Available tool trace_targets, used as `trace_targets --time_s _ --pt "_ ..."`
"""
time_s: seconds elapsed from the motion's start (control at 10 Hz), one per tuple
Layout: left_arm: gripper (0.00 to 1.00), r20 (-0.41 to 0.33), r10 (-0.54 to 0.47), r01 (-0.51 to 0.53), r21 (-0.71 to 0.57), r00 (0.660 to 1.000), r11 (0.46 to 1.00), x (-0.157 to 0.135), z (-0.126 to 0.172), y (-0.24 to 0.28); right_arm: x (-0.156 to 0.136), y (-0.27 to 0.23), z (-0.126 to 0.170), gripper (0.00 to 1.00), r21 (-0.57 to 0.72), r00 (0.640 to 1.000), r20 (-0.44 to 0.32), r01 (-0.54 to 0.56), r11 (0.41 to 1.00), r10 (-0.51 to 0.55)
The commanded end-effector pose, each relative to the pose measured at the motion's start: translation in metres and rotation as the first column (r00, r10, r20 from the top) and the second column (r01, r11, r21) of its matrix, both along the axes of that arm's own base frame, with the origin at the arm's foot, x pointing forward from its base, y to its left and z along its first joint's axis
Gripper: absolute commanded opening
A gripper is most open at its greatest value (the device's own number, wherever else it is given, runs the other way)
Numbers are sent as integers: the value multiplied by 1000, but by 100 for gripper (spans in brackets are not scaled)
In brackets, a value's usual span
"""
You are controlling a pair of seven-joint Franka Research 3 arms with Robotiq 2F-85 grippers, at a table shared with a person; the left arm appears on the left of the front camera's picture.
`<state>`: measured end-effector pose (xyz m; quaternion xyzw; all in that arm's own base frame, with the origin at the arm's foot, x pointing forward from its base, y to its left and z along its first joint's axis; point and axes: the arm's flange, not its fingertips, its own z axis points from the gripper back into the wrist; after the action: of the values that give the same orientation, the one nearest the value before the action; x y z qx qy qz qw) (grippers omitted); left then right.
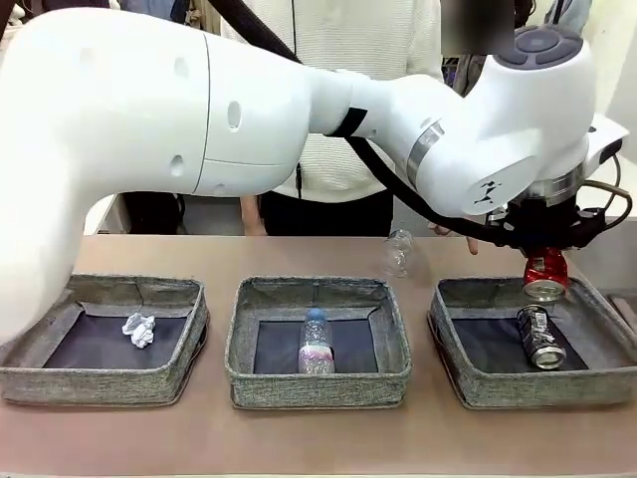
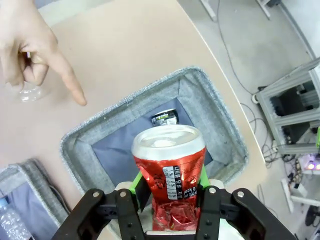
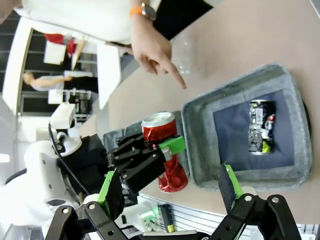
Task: Sort the waste into the appropriate baskets.
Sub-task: Place the picked waste into the Fabric basket indicated by the person.
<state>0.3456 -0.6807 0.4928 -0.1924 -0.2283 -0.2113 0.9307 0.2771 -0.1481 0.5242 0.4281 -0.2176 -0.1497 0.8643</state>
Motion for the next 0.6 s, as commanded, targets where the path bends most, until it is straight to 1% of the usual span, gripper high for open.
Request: trace_targets --time_s 0.0,0.1,0.5 --pt "95 8 -6 6 24 1000 1000 3 3 -4 -1 -4 1 100 -2 1000 -6 -15 1000 15" --pt "100 17 -2 2 25 1000 1000 3 4 -3 -1 -4 1 100 -2 1000 -6 -15 1000 15" --pt "100 23 14 -15 8 1000 1000 2 10 2 -1 -4 1 100 -2 1000 -6 -15 1000 15"
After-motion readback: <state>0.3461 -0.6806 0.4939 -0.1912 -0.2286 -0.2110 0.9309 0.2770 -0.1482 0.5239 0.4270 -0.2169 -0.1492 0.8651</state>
